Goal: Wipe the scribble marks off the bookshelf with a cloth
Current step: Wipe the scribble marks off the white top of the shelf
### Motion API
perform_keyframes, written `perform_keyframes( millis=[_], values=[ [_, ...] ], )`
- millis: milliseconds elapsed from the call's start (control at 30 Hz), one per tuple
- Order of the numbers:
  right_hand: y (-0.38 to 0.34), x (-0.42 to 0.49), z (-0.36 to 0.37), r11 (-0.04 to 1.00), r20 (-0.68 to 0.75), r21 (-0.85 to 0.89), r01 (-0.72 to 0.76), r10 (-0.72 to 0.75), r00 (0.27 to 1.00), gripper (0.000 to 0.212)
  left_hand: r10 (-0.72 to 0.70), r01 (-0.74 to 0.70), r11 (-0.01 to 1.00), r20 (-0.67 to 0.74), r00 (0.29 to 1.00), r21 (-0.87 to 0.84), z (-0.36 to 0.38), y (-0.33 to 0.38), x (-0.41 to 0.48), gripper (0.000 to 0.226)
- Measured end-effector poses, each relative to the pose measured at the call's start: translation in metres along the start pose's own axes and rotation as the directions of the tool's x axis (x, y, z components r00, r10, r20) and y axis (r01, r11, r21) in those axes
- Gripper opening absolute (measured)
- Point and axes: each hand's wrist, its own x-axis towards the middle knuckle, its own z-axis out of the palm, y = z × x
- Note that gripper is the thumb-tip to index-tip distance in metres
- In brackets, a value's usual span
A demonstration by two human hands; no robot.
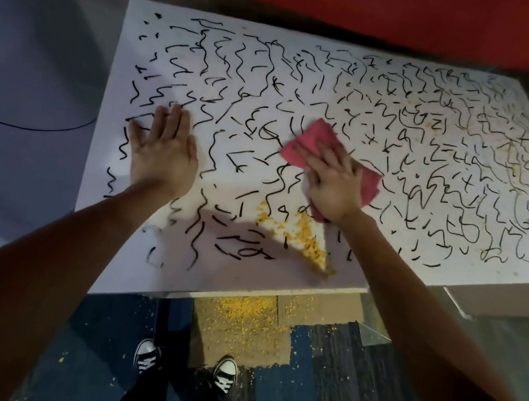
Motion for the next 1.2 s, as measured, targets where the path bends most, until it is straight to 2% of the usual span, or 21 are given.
perform_keyframes(
  millis=[67,167,267,300,367,433,467,533,600,667,800,900,1033,1100,1133,1200],
  values=[
    [-0.028,-0.005,0.009,0.978,0.037,0.051,0.203,-0.205,0.978,0.048,0.001,-0.001,1.0,0.008,1.0,0.005,0.0,-0.001,0.0,0.053],
    [-0.042,-0.027,0.016,0.851,-0.029,0.099,0.515,-0.515,0.857,0.048,-0.007,0.007,1.0,0.032,0.999,0.004,0.0,-0.002,0.001,0.054],
    [-0.032,-0.04,0.006,0.734,0.067,0.194,0.65,-0.671,0.738,0.051,-0.014,0.014,1.0,0.045,0.999,-0.007,-0.002,-0.001,0.0,0.054],
    [-0.023,-0.038,-0.001,0.736,0.075,0.216,0.642,-0.668,0.741,0.055,-0.012,0.012,1.0,0.042,0.999,-0.009,-0.002,-0.001,0.001,0.054],
    [0.008,-0.029,-0.016,0.804,0.014,0.246,0.541,-0.561,0.828,0.061,-0.005,0.006,1.0,0.042,0.999,-0.012,-0.003,-0.001,0.0,0.054],
    [0.052,-0.025,-0.026,0.934,-0.033,0.219,0.282,-0.281,0.959,0.054,-0.008,0.009,1.0,0.049,0.999,-0.016,-0.003,-0.002,-0.001,0.054],
    [0.07,-0.031,-0.028,0.982,-0.039,0.142,0.125,-0.121,0.992,0.05,-0.01,0.01,1.0,0.053,0.999,-0.012,-0.003,-0.001,-0.001,0.054],
    [0.094,-0.047,-0.021,0.997,-0.085,-0.003,-0.083,0.082,0.993,0.049,-0.006,0.007,1.0,0.057,0.998,-0.002,-0.003,-0.002,-0.001,0.054],
    [0.088,-0.06,-0.013,0.985,-0.059,-0.009,-0.17,0.169,0.984,0.063,-0.006,0.006,1.0,0.048,0.999,-0.003,-0.003,-0.002,-0.001,0.054],
    [0.068,-0.072,-0.006,0.983,-0.05,0.008,-0.185,0.185,0.982,0.068,-0.006,0.006,1.0,0.045,0.999,-0.004,-0.003,-0.001,-0.001,0.053],
    [0.02,-0.104,0.007,0.997,-0.158,-0.024,-0.075,0.07,0.985,0.049,-0.011,0.011,1.0,0.038,0.999,0.016,-0.003,0.0,0.0,0.053],
    [-0.026,-0.117,0.019,1.0,-0.201,-0.008,-0.001,-0.001,0.98,0.045,-0.013,0.013,1.0,0.041,0.999,0.014,-0.002,0.0,0.0,0.053],
    [-0.048,-0.102,0.007,0.963,-0.151,0.238,0.129,-0.095,0.984,0.045,-0.006,0.006,1.0,0.039,0.999,0.006,-0.003,0.001,-0.002,0.053],
    [-0.037,-0.071,-0.002,0.956,-0.141,0.282,0.08,-0.042,0.989,0.044,-0.004,0.004,1.0,0.035,0.999,0.005,-0.003,0.0,-0.002,0.053],
    [-0.03,-0.052,-0.006,0.969,-0.105,0.245,0.016,0.01,0.994,0.044,-0.004,0.004,1.0,0.036,0.999,0.006,-0.003,-0.001,-0.002,0.053],
    [-0.025,-0.025,-0.005,0.996,0.019,0.058,-0.063,0.062,0.998,0.044,0.0,-0.001,1.0,0.035,0.999,0.009,-0.003,-0.001,-0.002,0.053]
  ],
)
